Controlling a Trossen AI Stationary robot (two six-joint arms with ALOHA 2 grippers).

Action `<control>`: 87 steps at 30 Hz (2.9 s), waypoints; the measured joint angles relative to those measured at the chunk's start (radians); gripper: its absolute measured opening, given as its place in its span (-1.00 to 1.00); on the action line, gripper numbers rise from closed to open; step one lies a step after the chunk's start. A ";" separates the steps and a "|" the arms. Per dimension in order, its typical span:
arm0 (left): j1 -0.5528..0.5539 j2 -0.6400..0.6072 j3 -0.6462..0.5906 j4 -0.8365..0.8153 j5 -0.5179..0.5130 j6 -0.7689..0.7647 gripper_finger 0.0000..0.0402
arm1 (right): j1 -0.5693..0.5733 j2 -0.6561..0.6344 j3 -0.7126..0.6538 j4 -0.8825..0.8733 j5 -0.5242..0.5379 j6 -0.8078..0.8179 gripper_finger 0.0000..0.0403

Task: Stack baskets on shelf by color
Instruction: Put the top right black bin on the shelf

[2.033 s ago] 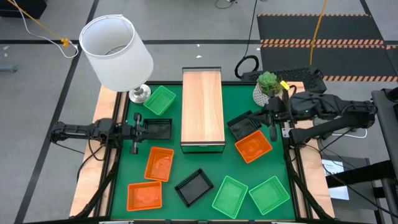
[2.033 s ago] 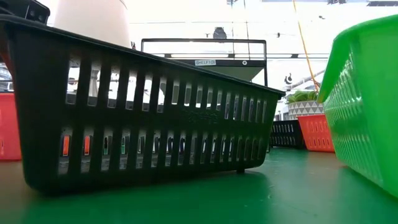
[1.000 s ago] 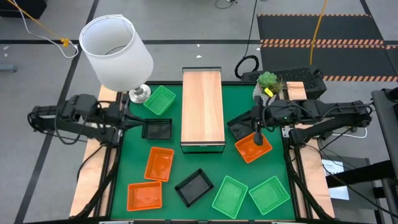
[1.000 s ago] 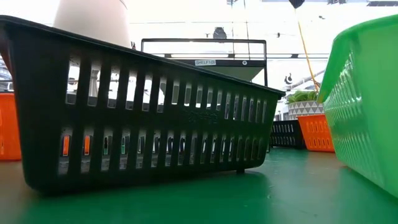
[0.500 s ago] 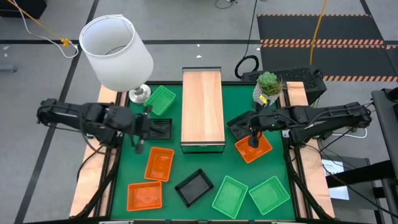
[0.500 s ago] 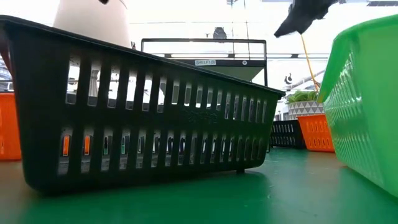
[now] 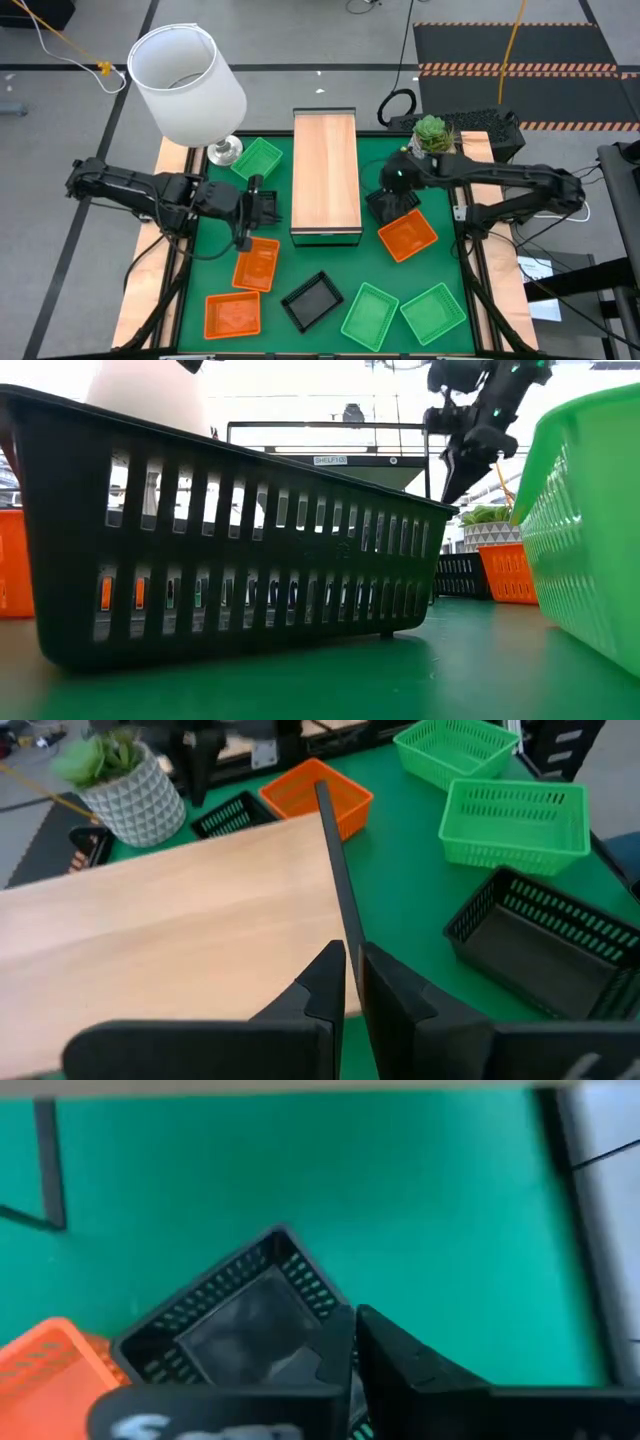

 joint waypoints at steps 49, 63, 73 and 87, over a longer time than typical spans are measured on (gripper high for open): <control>-0.013 -0.001 0.000 0.057 0.001 -0.038 -0.81 | -0.246 0.181 -0.100 0.075 -0.087 -0.447 -0.56; -0.014 -0.001 0.000 0.068 0.001 -0.040 -0.81 | -0.247 0.269 -0.096 0.127 -0.086 -0.451 -0.90; -0.016 -0.001 -0.001 0.068 0.001 -0.035 -0.81 | -0.246 0.212 -0.101 0.120 -0.081 -0.392 -0.60; -0.016 -0.001 -0.001 0.072 0.001 -0.029 -0.81 | -0.246 0.209 -0.101 0.107 -0.078 -0.347 -0.59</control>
